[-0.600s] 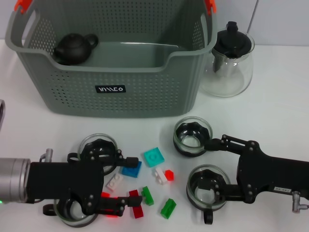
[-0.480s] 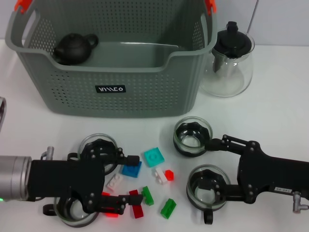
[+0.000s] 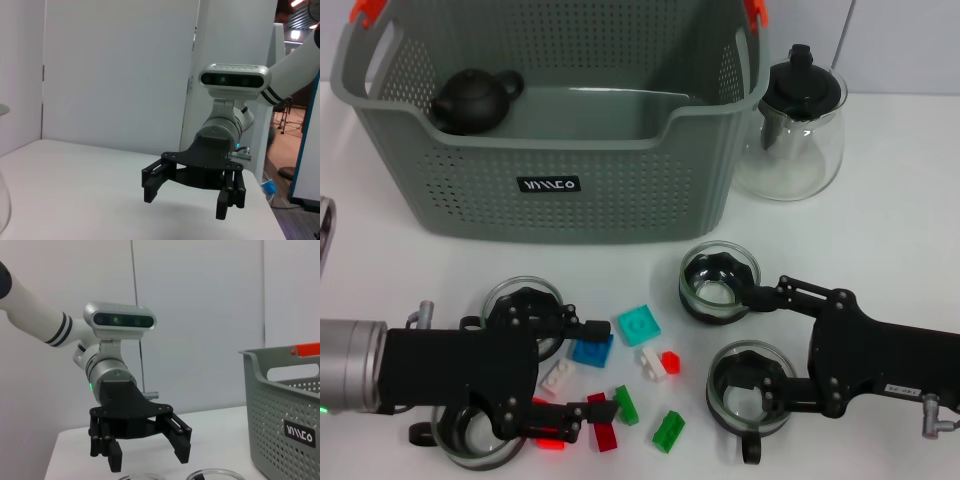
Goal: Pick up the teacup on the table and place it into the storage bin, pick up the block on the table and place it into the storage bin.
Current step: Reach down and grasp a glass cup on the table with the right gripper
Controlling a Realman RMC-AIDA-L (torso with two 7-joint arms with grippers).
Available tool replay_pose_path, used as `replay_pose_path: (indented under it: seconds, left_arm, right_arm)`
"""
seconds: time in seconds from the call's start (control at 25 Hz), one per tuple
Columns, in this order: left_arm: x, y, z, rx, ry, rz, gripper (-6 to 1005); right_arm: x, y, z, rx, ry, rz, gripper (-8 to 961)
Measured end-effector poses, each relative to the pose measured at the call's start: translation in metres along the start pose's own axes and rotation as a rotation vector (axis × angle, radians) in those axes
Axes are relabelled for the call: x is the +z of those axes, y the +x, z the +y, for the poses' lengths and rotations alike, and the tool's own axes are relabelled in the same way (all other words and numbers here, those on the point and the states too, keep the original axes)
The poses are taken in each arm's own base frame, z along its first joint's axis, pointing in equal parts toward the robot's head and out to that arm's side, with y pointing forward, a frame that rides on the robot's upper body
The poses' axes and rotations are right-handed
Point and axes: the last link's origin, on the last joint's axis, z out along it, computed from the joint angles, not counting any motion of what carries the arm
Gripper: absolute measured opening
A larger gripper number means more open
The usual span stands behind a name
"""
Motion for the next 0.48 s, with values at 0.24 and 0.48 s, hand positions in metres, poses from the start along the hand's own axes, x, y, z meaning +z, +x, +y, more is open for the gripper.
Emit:
replay_pose_path:
  seconds: [0.24,0.48]
  left_arm:
    - [-0.006,0.001,0.003,-0.012,-0.005,0.013,782]
    - [-0.059,-0.004,0.015,-0.051,0.168,0.085,782]
  right_arm:
    - [0.002,-0.002,-0.001,0.058,0.008,-0.025,879]
    - [-0.006,-0.011,-0.015,0.183,-0.028,0.091,870]
